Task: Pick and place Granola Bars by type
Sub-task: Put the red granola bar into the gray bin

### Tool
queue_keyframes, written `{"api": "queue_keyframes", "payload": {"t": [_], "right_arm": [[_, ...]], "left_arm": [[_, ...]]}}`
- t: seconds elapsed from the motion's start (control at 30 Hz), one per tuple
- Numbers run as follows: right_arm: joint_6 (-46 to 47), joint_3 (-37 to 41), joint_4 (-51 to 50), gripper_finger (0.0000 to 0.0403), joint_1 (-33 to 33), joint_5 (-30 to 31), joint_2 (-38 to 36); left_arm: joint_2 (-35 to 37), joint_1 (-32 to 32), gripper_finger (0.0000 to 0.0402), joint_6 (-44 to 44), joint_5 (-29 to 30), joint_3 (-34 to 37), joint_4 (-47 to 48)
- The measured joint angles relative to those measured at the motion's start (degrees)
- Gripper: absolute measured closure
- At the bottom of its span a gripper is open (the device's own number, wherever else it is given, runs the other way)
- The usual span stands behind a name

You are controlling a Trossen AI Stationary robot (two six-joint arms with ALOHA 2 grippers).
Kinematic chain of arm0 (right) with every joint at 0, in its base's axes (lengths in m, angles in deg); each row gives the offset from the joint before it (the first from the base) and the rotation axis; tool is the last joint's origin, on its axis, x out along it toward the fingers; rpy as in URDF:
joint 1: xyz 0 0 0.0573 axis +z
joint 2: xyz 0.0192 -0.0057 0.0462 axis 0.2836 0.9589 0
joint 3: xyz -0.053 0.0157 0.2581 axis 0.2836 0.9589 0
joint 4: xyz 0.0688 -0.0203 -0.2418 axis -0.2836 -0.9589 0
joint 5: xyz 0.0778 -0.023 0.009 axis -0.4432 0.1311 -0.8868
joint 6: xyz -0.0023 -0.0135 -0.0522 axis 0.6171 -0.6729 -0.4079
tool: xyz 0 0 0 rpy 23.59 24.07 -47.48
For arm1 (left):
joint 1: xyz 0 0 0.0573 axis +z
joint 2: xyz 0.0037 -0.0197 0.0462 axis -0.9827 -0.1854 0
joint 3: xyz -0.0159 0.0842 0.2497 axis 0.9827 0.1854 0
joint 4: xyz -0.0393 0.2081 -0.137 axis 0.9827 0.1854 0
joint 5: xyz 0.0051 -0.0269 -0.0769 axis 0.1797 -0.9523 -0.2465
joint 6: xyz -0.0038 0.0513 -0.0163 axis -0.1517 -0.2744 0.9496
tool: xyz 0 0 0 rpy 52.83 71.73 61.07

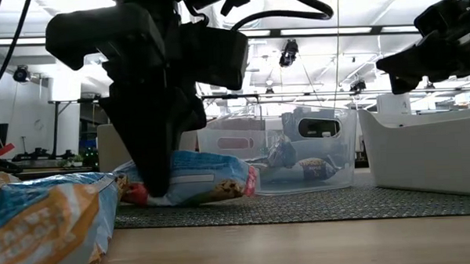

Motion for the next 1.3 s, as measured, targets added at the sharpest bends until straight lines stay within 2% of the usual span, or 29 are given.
{"api": "queue_keyframes", "payload": {"t": [0.27, 0.47, 0.7, 0.9, 1.3], "right_arm": [[0.0, 0.0, 0.0, 0.0394, 0.0, 0.0, 0.0], [0.0, 0.0, 0.0, 0.0394, 0.0, 0.0, 0.0], [0.0, 0.0, 0.0, 0.0394, 0.0, 0.0, 0.0], [0.0, 0.0, 0.0, 0.0394, 0.0, 0.0, 0.0], [0.0, 0.0, 0.0, 0.0394, 0.0, 0.0, 0.0]], "left_arm": [[5.3, 0.3, 0.0391, 0.1, 1.4, -1.9, 3.0], [11.5, 1.7, 0.0393, -0.4, 9.5, -7.6, 15.7], [16.8, 5.4, 0.0394, 1.1, 15.4, -12.6, 29.7], [18.4, 11.0, 0.0394, 7.2, 16.3, -10.2, 35.8], [19.3, 20.8, 0.0394, 9.2, 14.9, 0.2, 29.3]]}}
